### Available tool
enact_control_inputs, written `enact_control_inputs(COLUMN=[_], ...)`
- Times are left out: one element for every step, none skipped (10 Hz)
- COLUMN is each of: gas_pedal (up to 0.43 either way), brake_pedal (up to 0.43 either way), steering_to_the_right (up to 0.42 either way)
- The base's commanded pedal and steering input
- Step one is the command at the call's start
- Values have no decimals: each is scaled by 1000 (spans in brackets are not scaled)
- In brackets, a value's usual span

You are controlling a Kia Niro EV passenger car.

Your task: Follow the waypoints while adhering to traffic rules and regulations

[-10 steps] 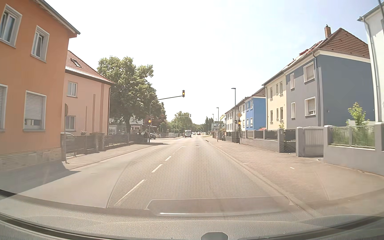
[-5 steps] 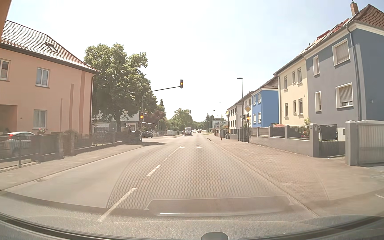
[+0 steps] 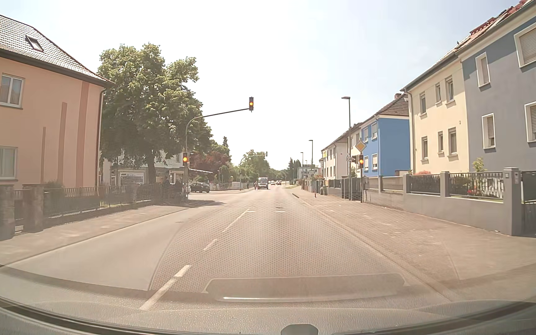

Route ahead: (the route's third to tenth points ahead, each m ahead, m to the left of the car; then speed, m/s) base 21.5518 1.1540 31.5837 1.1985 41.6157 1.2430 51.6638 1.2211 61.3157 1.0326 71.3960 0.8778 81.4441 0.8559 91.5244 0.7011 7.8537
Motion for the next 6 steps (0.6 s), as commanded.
enact_control_inputs(gas_pedal=[0, 0, 0, 0, 0, 0], brake_pedal=[409, 402, 402, 396, 384, 360], steering_to_the_right=[0, 1, 1, 1, 1, 1])
